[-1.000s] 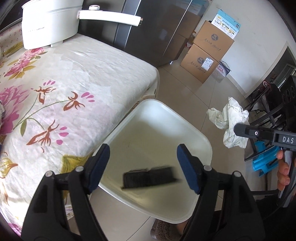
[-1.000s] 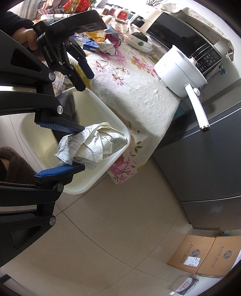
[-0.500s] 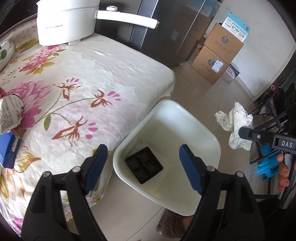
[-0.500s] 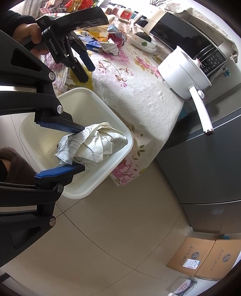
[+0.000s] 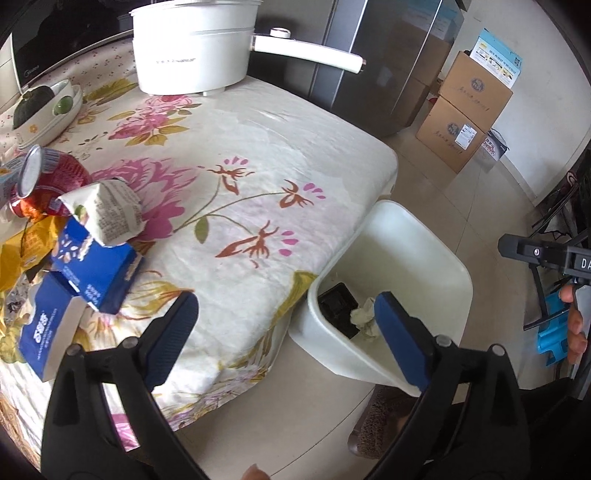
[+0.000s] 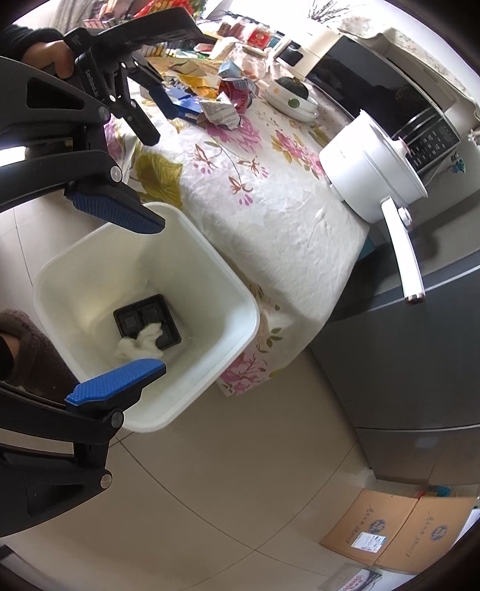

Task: Collect trash
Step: 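Move the left tool back to the table and grasp the blue biscuit box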

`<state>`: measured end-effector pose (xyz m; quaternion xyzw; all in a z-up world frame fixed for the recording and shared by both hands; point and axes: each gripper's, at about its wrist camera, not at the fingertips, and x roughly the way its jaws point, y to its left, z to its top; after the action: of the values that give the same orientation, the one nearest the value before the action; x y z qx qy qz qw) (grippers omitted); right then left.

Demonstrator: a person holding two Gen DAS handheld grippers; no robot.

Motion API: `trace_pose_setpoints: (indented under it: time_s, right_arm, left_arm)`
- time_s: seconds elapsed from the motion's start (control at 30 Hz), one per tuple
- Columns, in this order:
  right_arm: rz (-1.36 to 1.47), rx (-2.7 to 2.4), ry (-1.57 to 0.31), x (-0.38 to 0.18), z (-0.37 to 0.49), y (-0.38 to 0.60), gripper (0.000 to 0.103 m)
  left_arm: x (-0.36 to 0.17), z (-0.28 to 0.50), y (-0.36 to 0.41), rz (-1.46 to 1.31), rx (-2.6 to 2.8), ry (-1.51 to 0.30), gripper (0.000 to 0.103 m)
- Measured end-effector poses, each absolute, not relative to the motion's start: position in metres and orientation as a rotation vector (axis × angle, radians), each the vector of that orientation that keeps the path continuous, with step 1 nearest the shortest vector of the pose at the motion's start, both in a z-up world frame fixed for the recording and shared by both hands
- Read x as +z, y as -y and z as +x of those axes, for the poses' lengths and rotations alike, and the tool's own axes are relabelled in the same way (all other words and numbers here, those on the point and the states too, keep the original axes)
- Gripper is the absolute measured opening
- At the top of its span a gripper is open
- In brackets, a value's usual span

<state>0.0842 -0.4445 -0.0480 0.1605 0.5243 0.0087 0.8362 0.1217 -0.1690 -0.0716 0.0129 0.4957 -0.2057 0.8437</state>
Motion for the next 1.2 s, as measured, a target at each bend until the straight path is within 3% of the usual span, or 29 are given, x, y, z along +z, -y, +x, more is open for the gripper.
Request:
trace_pose_setpoints:
  time_s: [0.63, 1.2]
  right_arm:
    - [0.236, 0.179, -1.114, -0.033, 0.126, 0.314, 0.079]
    - [0.110, 0.282, -1.146, -0.038, 0.152, 0.214, 0.080]
  left_arm:
    - [-0.043, 0.108, 0.027, -0.066, -0.234, -1.032, 0.099]
    - [-0.057, 0.098, -0.086, -0.138, -0.059, -1.091, 0.099]
